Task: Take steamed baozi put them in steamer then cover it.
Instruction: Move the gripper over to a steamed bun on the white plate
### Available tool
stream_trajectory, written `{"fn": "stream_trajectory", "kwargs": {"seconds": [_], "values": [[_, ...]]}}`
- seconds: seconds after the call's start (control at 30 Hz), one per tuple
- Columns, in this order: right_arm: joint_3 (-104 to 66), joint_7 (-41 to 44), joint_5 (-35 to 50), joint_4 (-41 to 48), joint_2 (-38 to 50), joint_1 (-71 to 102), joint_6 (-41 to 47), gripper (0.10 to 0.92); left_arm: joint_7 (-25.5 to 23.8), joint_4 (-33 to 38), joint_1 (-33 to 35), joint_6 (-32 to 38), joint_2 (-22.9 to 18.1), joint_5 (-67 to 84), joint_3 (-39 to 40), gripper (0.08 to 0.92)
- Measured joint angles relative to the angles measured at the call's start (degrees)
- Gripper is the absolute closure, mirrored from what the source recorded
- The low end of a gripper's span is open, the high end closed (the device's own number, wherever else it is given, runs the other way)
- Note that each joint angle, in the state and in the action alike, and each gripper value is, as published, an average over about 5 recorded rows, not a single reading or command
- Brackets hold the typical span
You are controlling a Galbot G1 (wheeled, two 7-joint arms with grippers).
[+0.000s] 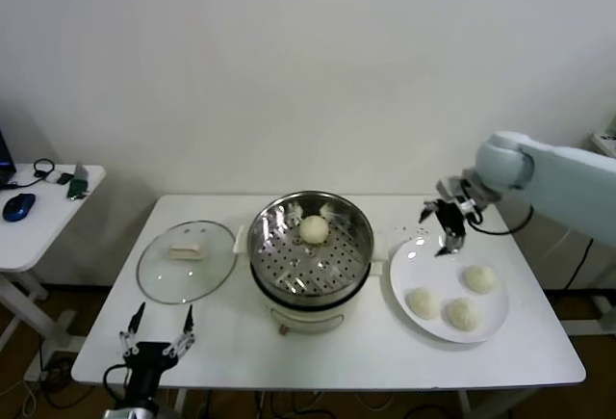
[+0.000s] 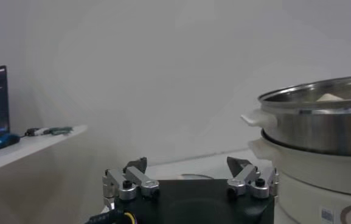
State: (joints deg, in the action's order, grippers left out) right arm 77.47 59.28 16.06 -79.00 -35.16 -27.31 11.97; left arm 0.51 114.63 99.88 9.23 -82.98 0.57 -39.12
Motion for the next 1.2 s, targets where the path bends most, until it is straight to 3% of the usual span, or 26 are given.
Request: {"fn": "stream_trajectory", "kwargs": {"seconds": [0.5, 1.2], "values": [[-10.25, -0.41, -3.16, 3.23, 0.11, 16.33, 3.36, 0.203, 0.15, -0.66, 0.72, 0.28, -0.08, 0.01, -0.81, 0.177], [-14.48, -0.79, -3.52, 9.11, -5.27, 22.22, 3.94, 0.206, 0.27, -1.93, 0.34, 0.46, -0.15, 0.13, -1.16, 0.177]]}}
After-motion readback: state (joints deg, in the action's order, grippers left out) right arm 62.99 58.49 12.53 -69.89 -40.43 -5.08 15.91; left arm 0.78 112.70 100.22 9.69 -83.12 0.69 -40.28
